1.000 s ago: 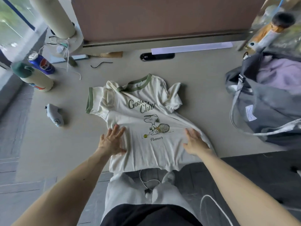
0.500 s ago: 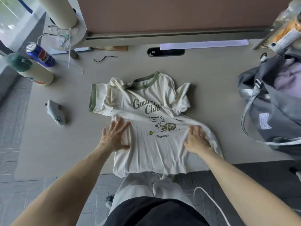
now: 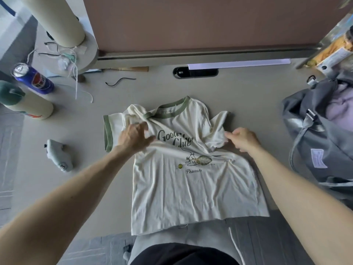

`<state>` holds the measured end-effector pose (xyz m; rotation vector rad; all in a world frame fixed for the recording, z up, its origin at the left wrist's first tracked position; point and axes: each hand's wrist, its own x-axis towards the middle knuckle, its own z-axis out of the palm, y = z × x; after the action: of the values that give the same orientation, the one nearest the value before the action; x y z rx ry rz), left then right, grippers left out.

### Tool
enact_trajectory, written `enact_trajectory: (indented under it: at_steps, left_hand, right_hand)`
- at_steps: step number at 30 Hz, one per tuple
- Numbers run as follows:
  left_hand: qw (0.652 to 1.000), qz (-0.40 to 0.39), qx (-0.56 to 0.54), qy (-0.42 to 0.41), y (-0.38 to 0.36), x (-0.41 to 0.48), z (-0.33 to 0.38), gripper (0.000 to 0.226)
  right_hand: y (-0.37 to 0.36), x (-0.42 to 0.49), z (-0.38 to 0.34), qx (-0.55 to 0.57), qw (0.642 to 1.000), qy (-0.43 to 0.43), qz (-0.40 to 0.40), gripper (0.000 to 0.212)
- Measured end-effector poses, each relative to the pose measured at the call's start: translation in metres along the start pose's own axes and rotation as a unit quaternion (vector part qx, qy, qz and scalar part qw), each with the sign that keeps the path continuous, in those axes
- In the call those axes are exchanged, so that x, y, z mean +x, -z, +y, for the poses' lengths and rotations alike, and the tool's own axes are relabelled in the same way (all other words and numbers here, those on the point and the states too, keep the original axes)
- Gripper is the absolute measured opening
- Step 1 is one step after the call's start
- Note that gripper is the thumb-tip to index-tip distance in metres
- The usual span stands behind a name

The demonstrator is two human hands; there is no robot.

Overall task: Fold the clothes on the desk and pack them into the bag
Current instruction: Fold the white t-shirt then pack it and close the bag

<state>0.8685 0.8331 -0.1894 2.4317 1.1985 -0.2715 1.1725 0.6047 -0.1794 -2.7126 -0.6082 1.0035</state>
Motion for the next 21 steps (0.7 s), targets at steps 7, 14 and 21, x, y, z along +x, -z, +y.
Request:
enact_trajectory:
  at_steps: [7,14,21]
  left_hand:
    - [0.998,0.008,0.059,0.016,0.014,0.068,0.014,0.080]
    - [0.980,-0.078,0.170,0.065,0.001,0.112,0.024,0.020]
    - [0.993,0.064,0.050,0.088,0.031,0.146,0.028,0.018]
  right_hand:
    - [-0.021,0.065,-0.024,0.186,0.980,-0.066,-0.030,0.089]
    - [-0.010,0.084,-0.026,0.235,0.972,0.018,0.025,0.032]
    - [0.048,0.120,0.002,0.476,0.875,-0.017,0.091,0.022]
